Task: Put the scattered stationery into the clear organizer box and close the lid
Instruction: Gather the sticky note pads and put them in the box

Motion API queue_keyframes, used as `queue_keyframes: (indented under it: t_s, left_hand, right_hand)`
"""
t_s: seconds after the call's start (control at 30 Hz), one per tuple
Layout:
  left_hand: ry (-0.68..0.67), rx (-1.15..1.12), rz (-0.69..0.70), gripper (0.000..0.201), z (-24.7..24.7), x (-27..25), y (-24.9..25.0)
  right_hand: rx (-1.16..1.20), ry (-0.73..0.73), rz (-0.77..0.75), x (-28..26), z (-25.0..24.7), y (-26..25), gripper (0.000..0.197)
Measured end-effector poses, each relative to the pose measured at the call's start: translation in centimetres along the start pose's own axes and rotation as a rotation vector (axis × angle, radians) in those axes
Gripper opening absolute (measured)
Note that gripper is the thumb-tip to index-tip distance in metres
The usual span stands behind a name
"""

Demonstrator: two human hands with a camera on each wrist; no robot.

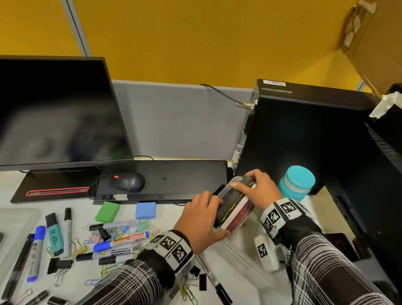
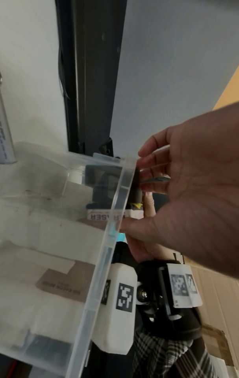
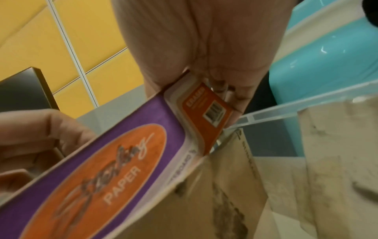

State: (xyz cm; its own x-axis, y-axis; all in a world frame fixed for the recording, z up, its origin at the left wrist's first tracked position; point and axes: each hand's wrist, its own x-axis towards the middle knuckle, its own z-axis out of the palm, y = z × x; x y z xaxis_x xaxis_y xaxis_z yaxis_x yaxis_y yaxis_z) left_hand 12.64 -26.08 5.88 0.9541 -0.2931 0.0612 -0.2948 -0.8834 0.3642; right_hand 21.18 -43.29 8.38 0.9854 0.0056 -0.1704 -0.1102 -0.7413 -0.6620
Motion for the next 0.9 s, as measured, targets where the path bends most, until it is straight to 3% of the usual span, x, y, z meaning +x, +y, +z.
queue_keyframes:
  t_s: [0.2, 0.37, 0.47, 0.63, 0.8, 0.9]
  left_hand:
    - [0.017, 0.072, 0.006, 0.067, -0.1, 0.1, 0.5]
    - [-0.063, 0.204, 0.089, 0.059, -0.2, -0.3, 0.2]
    - [-0.113, 0.252, 0.107, 0.067, 0.2, -0.7, -0.1]
    - [-0.091, 0.216, 0.133, 0.059, 0.0, -0.8, -0.4]
    - [-0.225, 0.21, 0.129, 0.05, -0.1, -0.3, -0.7]
    - [-0.319, 0.262, 0.127, 0.06, -0.1, 0.5, 0.1]
  right_hand:
    - [-0.019, -0.008, -0.029, -0.4, -0.1, -0.2, 0.042]
    - [-0.317, 0.001, -0.073, -0.7, -0.3, -0.3, 0.048]
    - [-0.214, -0.098, -0.044, -1.0, -0.4, -0.3, 0.04]
    - [-0.287, -0.079, -0.076, -1.0, -0.3, -1.1, 0.024]
    - [-0.54, -0.26, -0.022, -0.6, 1.4, -2.2, 0.029]
    - [-0.636, -0.261, -0.04, -0.7, 1.2, -2.5, 0.028]
